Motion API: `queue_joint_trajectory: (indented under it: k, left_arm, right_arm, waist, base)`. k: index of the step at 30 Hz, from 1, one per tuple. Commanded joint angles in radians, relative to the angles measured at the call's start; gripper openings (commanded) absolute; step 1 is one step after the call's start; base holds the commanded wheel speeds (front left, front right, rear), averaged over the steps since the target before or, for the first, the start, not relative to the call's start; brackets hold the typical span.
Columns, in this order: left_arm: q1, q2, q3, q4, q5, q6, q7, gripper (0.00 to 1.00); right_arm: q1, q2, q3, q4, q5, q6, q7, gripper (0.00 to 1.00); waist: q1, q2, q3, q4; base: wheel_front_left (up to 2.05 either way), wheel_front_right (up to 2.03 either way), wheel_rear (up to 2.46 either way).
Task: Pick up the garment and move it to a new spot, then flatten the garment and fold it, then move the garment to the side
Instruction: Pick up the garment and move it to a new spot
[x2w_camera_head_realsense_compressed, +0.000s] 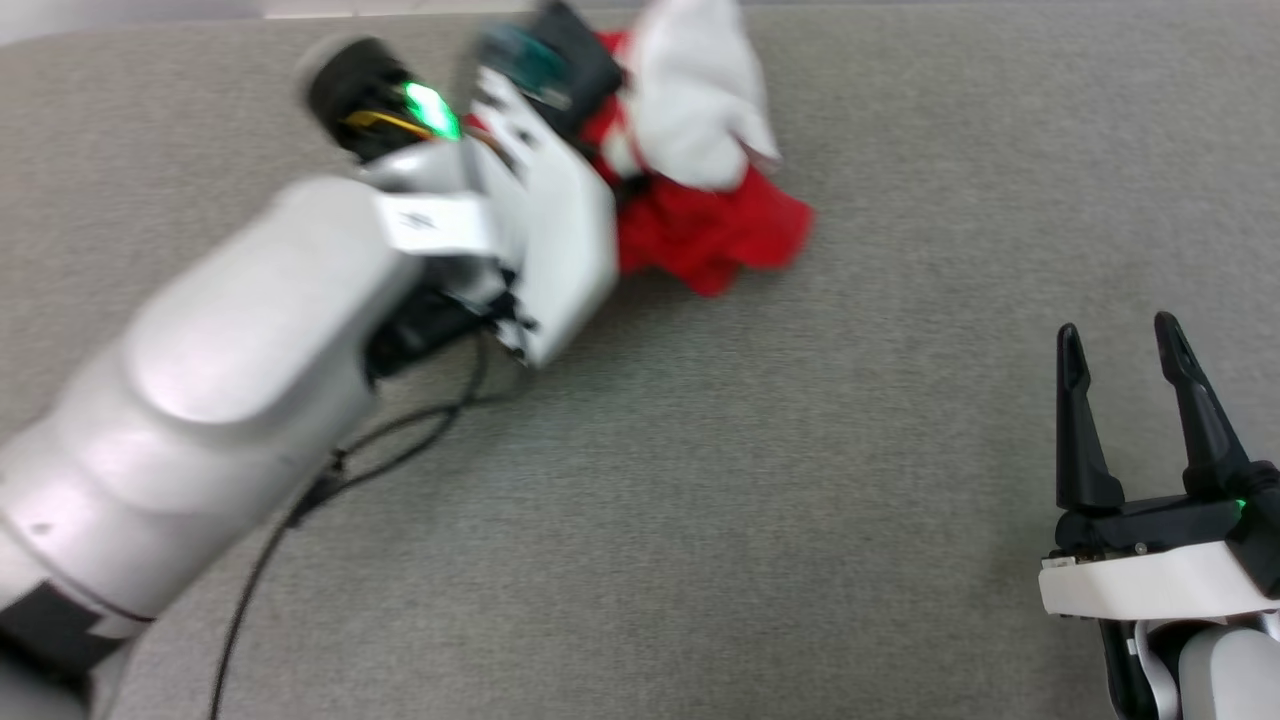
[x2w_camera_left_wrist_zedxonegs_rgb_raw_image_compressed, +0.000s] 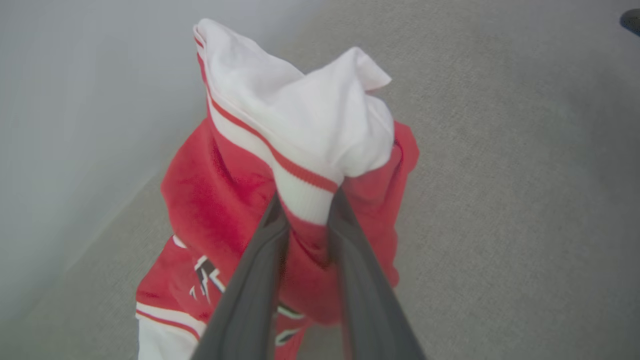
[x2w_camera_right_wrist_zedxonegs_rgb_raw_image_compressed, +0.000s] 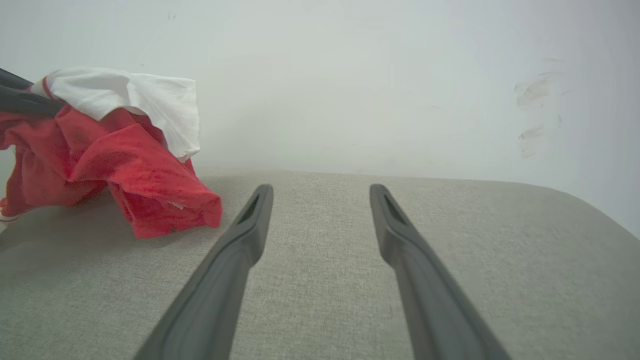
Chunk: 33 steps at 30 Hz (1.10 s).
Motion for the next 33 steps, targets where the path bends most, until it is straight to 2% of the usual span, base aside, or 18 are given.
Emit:
queue_joint_trajectory:
  k: [1,6,9,11,14,17,19,20,21,22,27,33]
  left_arm:
    - [-0.020,-0.016,-0.028,0.008,0.001,0.000,-0.014,0.00]
    - [-0.040,-0.136,-0.194,0.067,-0.010,0.000,-0.073,0.00]
    - [-0.015,-0.210,-0.248,0.106,-0.009,0.000,-0.099,0.00]
    - [0.020,-0.254,-0.262,0.125,0.007,0.000,-0.101,0.00]
    - [0.111,-0.312,-0.265,0.118,0.077,0.000,-0.039,0.00]
    - [0.183,-0.341,-0.264,0.102,0.125,0.000,0.004,0.00]
    - [0.209,-0.352,-0.265,0.099,0.139,0.000,-0.011,0.00]
    - [0.210,-0.354,-0.265,0.105,0.140,0.000,-0.028,0.13]
    - [0.208,-0.357,-0.265,0.114,0.140,0.000,-0.049,0.58]
    - [0.200,-0.360,-0.264,0.125,0.143,0.000,-0.079,1.00]
    - [0.180,-0.380,-0.264,0.179,0.130,0.000,-0.225,1.00]
    - [0.197,-0.369,-0.235,0.219,0.094,0.001,-0.437,1.00]
  right_arm:
    - [-0.013,0.002,0.002,0.002,0.005,0.000,-0.002,1.00]
    - [-0.025,0.002,0.001,0.002,0.025,0.000,-0.002,1.00]
    - [-0.031,0.002,0.001,0.004,0.034,0.000,-0.002,1.00]
    - [-0.033,0.002,-0.001,0.006,0.040,0.000,-0.002,1.00]
    - [-0.038,0.002,-0.002,0.009,0.044,0.000,-0.002,1.00]
    - [-0.039,0.002,-0.005,0.013,0.043,0.000,-0.002,1.00]
    - [-0.038,0.002,-0.011,0.017,0.039,0.000,-0.002,1.00]
    - [-0.036,0.002,-0.013,0.018,0.036,0.000,-0.002,1.00]
    - [-0.033,0.002,-0.014,0.018,0.034,0.000,-0.002,1.00]
    - [-0.027,0.002,-0.016,0.020,0.032,0.000,-0.002,1.00]
    - [0.007,0.002,-0.022,0.029,0.016,0.000,-0.002,1.00]
    - [0.055,0.002,-0.034,0.039,0.010,0.000,-0.002,1.00]
  waist:
    - [0.0000,-0.0001,0.015,-0.039]
    - [0.0000,-0.0001,0.044,-0.090]
    - [0.0000,-0.0001,0.059,-0.111]
    - [0.0000,-0.0001,0.067,-0.119]
    - [0.0000,-0.0001,0.075,-0.128]
    - [0.0000,-0.0001,0.075,-0.130]
    - [0.0000,-0.0001,0.068,-0.124]
    - [0.0000,-0.0001,0.062,-0.119]
    - [0.0000,-0.0001,0.056,-0.114]
    - [0.0000,-0.0001,0.047,-0.107]
    - [0.0000,-0.0001,-0.012,-0.069]
    - [0.0000,-0.0001,-0.099,-0.027]
  base:
    - [0.00,0.00,0.00]
    - [0.00,0.00,0.00]
    - [0.00,0.00,0.00]
    - [0.00,0.00,0.00]
    - [0.00,0.00,0.00]
    - [0.00,0.00,0.00]
    - [0.00,0.00,0.00]
    - [0.00,0.00,0.00]
    - [0.00,0.00,0.00]
    - [0.00,0.00,0.00]
    - [0.00,0.00,0.00]
    - [0.00,0.00,0.00]
